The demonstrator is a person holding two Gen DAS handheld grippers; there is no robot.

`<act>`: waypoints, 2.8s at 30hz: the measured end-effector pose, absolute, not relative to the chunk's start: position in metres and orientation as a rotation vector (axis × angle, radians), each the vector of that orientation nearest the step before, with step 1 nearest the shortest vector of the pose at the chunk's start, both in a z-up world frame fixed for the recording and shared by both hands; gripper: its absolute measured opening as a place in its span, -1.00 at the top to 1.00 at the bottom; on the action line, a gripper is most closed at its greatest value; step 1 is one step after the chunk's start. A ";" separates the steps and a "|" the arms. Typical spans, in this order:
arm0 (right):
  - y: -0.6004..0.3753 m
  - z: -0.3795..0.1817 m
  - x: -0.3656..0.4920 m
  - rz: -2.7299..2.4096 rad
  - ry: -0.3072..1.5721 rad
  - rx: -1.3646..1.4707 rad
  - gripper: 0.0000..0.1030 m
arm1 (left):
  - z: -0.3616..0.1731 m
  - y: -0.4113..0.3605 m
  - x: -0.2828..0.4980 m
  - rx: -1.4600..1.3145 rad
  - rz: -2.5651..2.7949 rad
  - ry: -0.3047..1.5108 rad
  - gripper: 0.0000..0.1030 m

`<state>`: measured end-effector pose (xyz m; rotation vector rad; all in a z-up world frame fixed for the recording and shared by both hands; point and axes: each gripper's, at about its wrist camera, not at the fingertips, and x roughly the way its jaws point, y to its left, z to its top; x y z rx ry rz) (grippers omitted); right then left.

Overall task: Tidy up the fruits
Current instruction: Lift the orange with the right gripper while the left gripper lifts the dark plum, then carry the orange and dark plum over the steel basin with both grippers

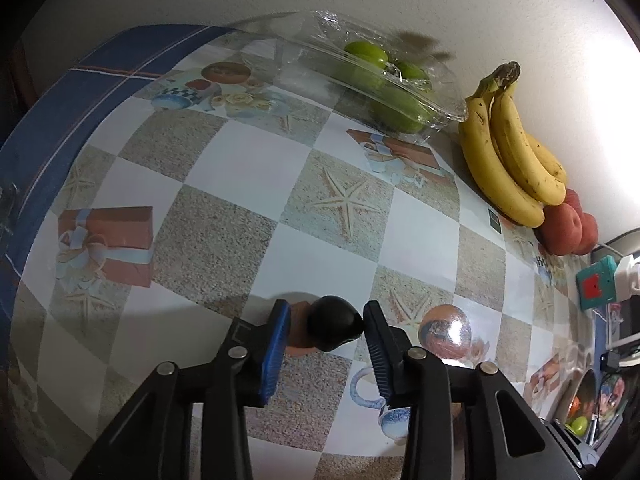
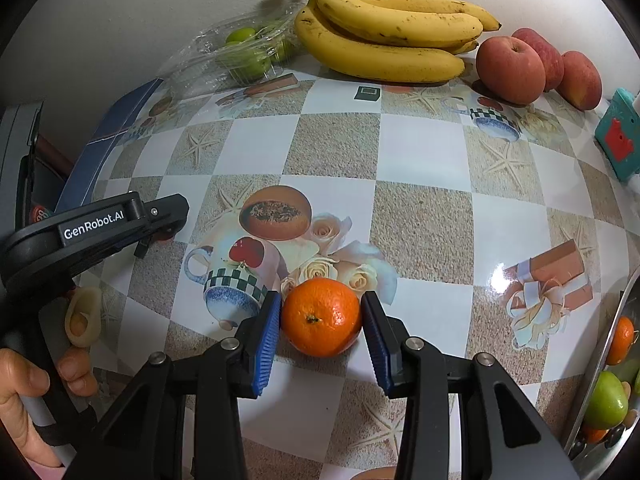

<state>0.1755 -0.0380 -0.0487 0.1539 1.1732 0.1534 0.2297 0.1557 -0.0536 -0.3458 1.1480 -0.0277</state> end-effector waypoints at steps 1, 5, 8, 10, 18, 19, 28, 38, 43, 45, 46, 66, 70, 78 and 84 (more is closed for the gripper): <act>-0.038 -0.049 0.176 0.153 1.173 0.155 0.18 | -0.054 0.155 0.230 -0.343 -0.027 1.148 0.18; -0.038 -0.049 0.175 0.154 1.174 0.157 0.18 | -0.055 0.151 0.231 -0.318 -0.029 1.138 0.18; -0.039 -0.049 0.175 0.155 1.174 0.159 0.18 | -0.055 0.149 0.232 -0.315 -0.028 1.136 0.18; -0.039 -0.049 0.175 0.155 1.174 0.158 0.18 | -0.056 0.148 0.233 -0.319 -0.034 1.136 0.18; -0.038 -0.049 0.175 0.154 1.175 0.155 0.18 | -0.055 0.143 0.233 -0.295 -0.026 1.138 0.18; -0.038 -0.049 0.175 0.153 1.175 0.155 0.18 | -0.055 0.143 0.233 -0.292 -0.025 1.138 0.18; -0.038 -0.049 0.173 0.144 1.181 0.151 0.19 | -0.056 0.143 0.234 -0.297 -0.017 1.141 0.39; -0.042 -0.041 0.170 0.150 1.171 0.178 0.19 | -0.050 0.143 0.232 -0.308 -0.023 1.135 0.39; -0.045 -0.035 0.168 0.148 1.156 0.192 0.19 | -0.039 0.142 0.229 -0.311 -0.031 1.121 0.39; -0.047 -0.033 0.167 0.145 1.150 0.197 0.19 | -0.035 0.141 0.227 -0.307 -0.027 1.122 0.39; -0.048 -0.032 0.167 0.143 1.149 0.198 0.19 | -0.033 0.141 0.226 -0.302 -0.022 1.126 0.39; -0.084 0.011 0.125 0.087 1.091 0.235 0.19 | 0.018 0.096 0.178 -0.238 -0.050 1.113 0.39; -0.098 0.017 0.112 0.068 1.078 0.253 0.19 | 0.027 0.083 0.163 -0.221 -0.067 1.097 0.39; -0.126 0.026 0.088 0.026 1.050 0.278 0.19 | 0.032 0.048 0.137 -0.173 -0.102 1.095 0.39; -0.153 0.025 0.076 -0.015 1.045 0.301 0.19 | 0.038 0.019 0.128 -0.151 -0.144 1.087 0.39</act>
